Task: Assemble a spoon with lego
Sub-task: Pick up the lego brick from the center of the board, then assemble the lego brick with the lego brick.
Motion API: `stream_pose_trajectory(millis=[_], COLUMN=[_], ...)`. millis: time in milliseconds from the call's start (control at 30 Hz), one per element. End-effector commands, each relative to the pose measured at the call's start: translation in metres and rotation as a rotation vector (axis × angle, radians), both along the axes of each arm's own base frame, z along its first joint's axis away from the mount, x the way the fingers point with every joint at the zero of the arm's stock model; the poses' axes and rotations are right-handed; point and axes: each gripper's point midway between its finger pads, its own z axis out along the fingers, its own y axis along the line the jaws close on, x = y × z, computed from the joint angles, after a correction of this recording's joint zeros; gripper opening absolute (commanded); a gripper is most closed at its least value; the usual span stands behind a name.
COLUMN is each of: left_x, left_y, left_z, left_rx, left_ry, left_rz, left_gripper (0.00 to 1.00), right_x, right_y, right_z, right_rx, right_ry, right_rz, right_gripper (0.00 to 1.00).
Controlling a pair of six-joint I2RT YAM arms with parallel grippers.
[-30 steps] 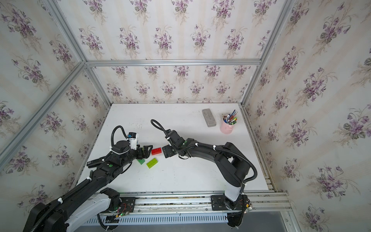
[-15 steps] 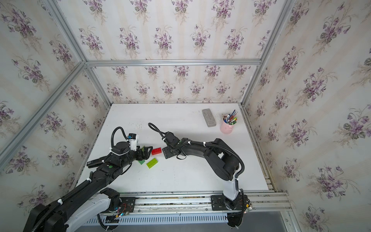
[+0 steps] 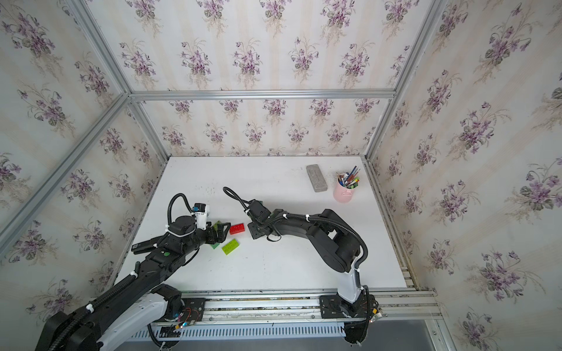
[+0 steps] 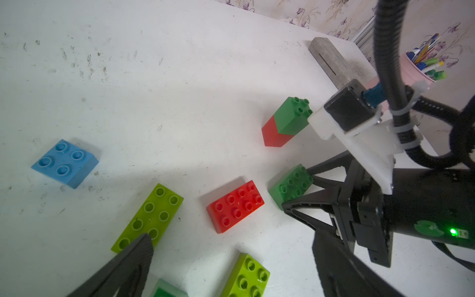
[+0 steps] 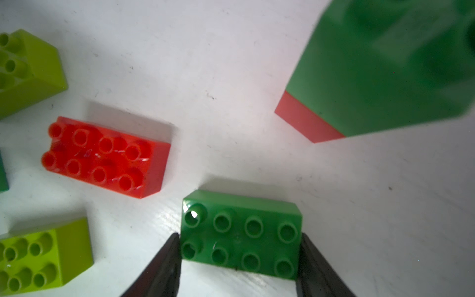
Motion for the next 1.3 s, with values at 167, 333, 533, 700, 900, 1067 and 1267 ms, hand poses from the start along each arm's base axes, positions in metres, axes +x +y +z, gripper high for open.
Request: stream_pose_trajectory(millis=[167, 333, 533, 700, 900, 1067, 1267], left_x=[0.0, -0.004, -0.005, -0.003, -0.004, -0.005, -0.007], left_y=[-0.005, -0.023, -0.029, -0.028, -0.029, -0.031, -0.031], left_z=[0.004, -0.001, -0.009, -0.008, -0.007, -0.008, -0.006], left_rx=[0.024, 0.117, 0.214, 0.219, 0.223, 0.232, 0.235], left_ry=[-0.085, -0.158, -0.2, -0.215, -0.236, -0.24, -0.252], left_rz=[-0.015, -0.1, -0.141, -0.13, -0.135, -0.143, -0.14], left_gripper=[1.0, 1.0, 1.0, 1.0, 1.0, 0.99, 1.0], right_x=[-0.016, -0.009, 0.016, 0.033, 0.047, 0.055, 0.07], right_y=[-0.018, -0.018, -0.008, -0.005, -0.013, -0.016, -0.007], right_z=[0.057, 0.091, 0.116, 0.115, 0.114, 0.112, 0.111], right_rx=[0.088, 0.144, 0.181, 0.209, 0.12, 0.105, 0.096], right_ry=[0.017, 0.031, 0.027, 0.041, 0.03, 0.027, 0.014], right_rz=[-0.154, -0.262, -0.357, -0.437, -0.478, -0.519, -0.542], right_gripper=[0.53, 0.51, 0.5, 0.49, 0.49, 0.49, 0.49])
